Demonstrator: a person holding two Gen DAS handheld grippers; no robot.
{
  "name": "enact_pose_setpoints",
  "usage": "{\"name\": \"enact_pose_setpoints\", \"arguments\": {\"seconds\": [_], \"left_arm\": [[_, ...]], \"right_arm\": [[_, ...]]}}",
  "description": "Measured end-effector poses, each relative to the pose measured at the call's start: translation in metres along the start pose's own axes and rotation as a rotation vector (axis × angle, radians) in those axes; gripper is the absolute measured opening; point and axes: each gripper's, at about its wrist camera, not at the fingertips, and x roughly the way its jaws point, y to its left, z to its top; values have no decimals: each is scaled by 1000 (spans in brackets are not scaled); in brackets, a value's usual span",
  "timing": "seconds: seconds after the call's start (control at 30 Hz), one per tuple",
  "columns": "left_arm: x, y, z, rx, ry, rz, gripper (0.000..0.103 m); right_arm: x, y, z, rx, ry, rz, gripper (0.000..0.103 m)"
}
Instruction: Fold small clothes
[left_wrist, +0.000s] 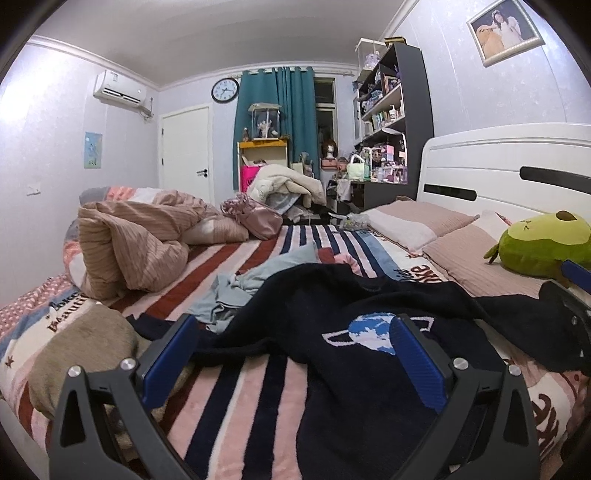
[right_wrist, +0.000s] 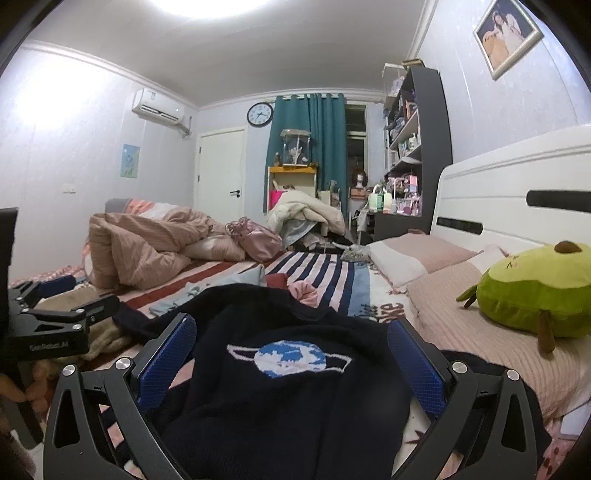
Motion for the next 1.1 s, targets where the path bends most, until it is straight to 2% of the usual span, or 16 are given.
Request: {"name": "enact_pose_setpoints", "arguments": {"seconds": [0.13, 0.23, 0.4, 0.6, 0.7, 0.83, 0.93, 1.07, 1.1], "left_arm": [[12, 4, -6, -18, 45, -34, 102], [22, 7, -11, -20, 68, -28, 102], [52, 28, -28, -109, 163, -37, 102], [124, 82, -60, -228, 329, 5, 101], [165, 104, -73, -307, 400, 6, 89], [219, 130, -87, -406, 474, 11, 84], [241, 144, -91, -496, 476, -1, 84], [258, 155, -83, -553, 456, 67, 82], [260, 156, -80, -563, 458, 96, 71]], "right_arm": [[-4, -8, -3, 27, 6, 6, 103], [-4, -14, -6, 32, 8, 4, 103], [1, -21, -14, 57, 48, 31, 103], [17, -27, -28, 39, 120, 74, 103], [26, -28, -34, 29, 143, 90, 103], [45, -32, -46, 31, 193, 125, 103], [64, -34, -59, 32, 267, 144, 103], [92, -37, -78, 66, 389, 165, 103], [96, -37, -80, 80, 407, 172, 103]]}}
